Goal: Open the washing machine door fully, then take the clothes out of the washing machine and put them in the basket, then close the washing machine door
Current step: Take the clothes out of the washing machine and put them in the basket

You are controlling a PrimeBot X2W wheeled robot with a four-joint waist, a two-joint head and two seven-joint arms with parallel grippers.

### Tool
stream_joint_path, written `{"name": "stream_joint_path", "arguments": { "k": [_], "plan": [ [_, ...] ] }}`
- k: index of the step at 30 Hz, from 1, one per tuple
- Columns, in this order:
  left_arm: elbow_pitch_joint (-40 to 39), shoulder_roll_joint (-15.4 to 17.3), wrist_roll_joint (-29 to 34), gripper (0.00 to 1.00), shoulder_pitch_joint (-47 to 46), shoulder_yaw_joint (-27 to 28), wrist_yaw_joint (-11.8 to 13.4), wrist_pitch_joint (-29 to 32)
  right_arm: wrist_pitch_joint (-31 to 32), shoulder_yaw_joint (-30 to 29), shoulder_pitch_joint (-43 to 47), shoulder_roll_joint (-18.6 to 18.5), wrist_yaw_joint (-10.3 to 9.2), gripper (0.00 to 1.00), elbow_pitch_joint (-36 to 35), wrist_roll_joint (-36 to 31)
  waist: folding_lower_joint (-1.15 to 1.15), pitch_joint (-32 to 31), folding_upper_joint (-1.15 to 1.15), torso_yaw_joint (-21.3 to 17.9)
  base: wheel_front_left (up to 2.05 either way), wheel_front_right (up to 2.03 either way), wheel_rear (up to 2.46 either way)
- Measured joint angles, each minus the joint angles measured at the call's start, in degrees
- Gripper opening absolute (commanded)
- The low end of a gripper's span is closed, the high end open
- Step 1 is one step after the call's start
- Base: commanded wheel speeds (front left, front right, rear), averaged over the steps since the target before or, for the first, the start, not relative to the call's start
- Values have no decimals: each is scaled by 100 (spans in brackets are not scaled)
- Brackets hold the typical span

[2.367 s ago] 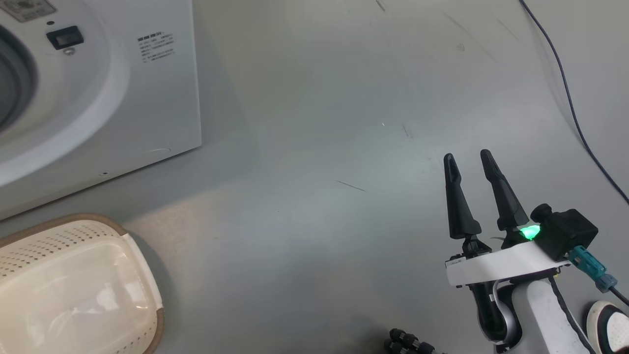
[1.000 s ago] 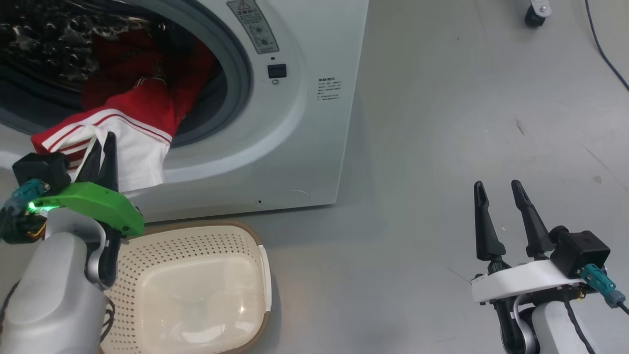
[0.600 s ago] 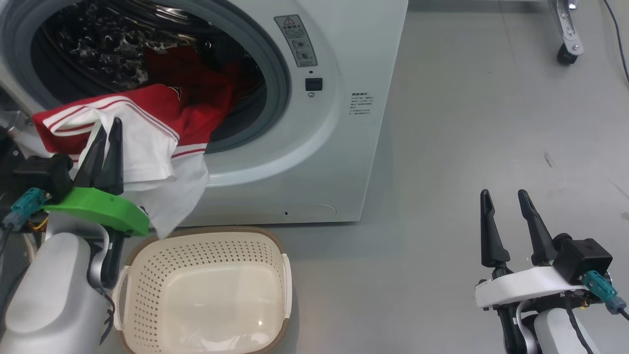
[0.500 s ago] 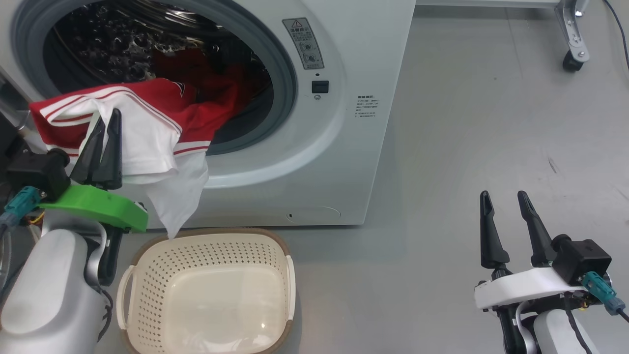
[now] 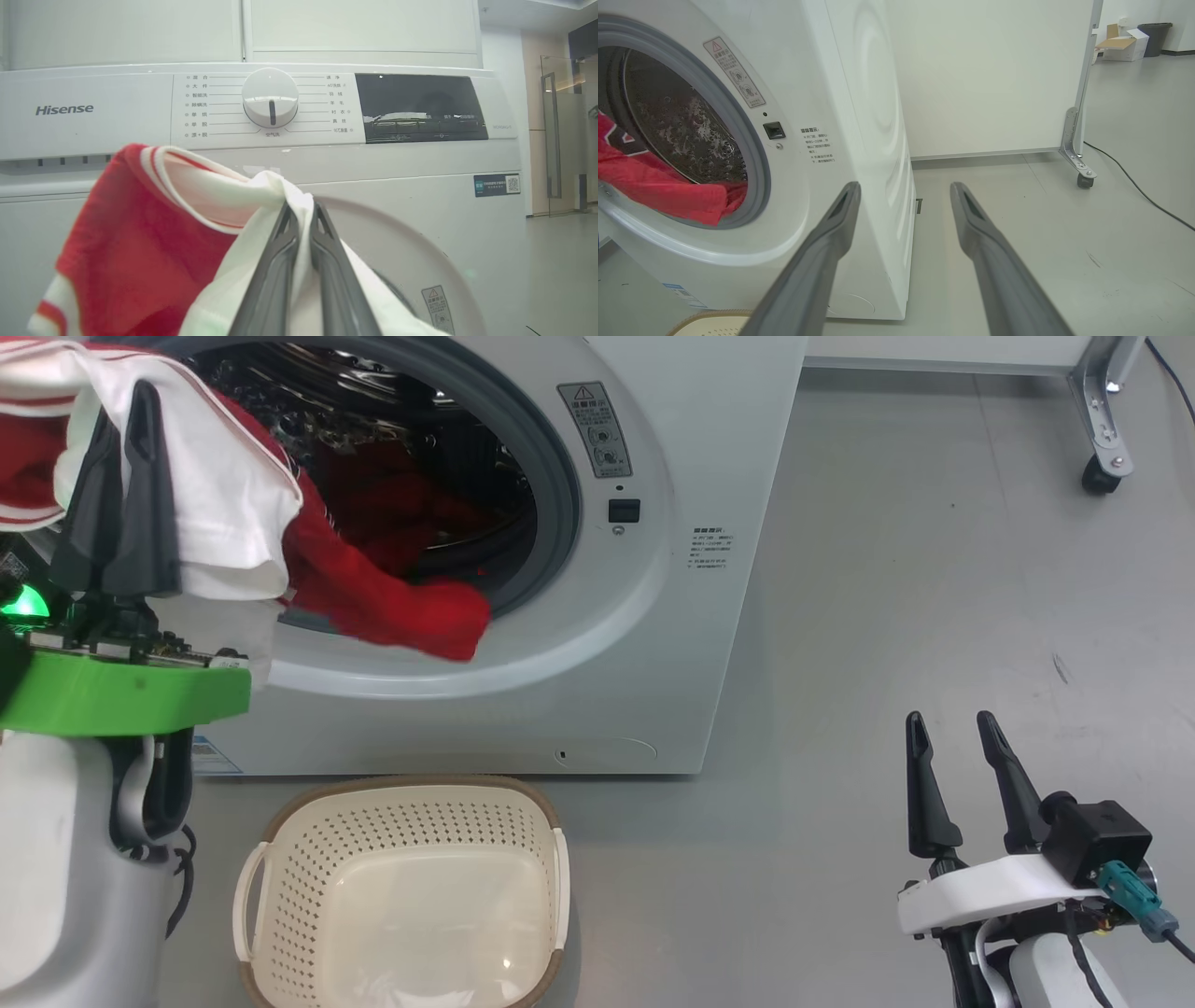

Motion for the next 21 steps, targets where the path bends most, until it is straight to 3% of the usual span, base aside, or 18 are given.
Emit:
{"name": "stream_joint_path", "arguments": {
  "k": [8, 15, 21],
  "plan": [
    [-520, -53, 137, 0, 355, 172, 0, -5, 0, 18, 4, 1, 16, 100, 12, 0, 0, -10, 0, -12, 0, 0, 0],
    [433, -30, -183, 0, 1522, -377, 0, 261, 0, 51, 10, -13, 19, 100, 8, -2, 0, 60, 0, -41, 0, 0, 0],
    [1066, 110, -225, 0, 1731, -512, 0, 698, 0, 144, -4, -11, 44, 100, -47, -38, 0, 262, 0, -117, 0, 0, 0]
  ]
}}
